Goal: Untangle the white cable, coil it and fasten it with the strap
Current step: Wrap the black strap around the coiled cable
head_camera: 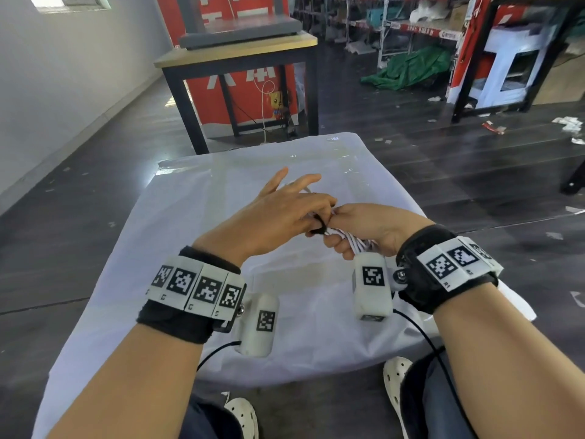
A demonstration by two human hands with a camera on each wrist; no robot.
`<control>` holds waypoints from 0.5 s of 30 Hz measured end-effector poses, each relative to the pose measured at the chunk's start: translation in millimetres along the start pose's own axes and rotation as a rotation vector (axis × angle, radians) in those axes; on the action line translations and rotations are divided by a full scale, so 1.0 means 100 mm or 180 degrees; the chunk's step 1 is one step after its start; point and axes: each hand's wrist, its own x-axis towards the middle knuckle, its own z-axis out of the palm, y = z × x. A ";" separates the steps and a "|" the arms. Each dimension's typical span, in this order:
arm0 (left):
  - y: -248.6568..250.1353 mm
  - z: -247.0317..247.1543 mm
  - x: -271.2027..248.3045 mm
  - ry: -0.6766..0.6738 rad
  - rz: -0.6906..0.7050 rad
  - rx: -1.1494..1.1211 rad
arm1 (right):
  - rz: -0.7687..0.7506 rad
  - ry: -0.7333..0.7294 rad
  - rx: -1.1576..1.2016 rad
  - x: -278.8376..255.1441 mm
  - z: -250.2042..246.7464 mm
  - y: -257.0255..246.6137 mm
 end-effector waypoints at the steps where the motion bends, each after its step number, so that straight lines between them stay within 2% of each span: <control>1: 0.01 0.01 0.00 -0.0107 -0.0009 -0.0033 | 0.0023 -0.0012 -0.0053 -0.02 0.00 0.00; 5: 0.00 0.03 -0.03 -0.0314 -0.0097 -0.0597 | 0.0059 -0.0074 -0.0172 -0.05 -0.02 0.00; 11: -0.01 0.01 -0.03 0.0436 -0.0128 -0.0678 | 0.0061 -0.0016 0.0253 0.03 -0.05 -0.01; 15: -0.02 -0.03 -0.04 0.0420 -0.0459 -0.0958 | -0.0008 -0.0122 0.0595 0.04 -0.01 -0.02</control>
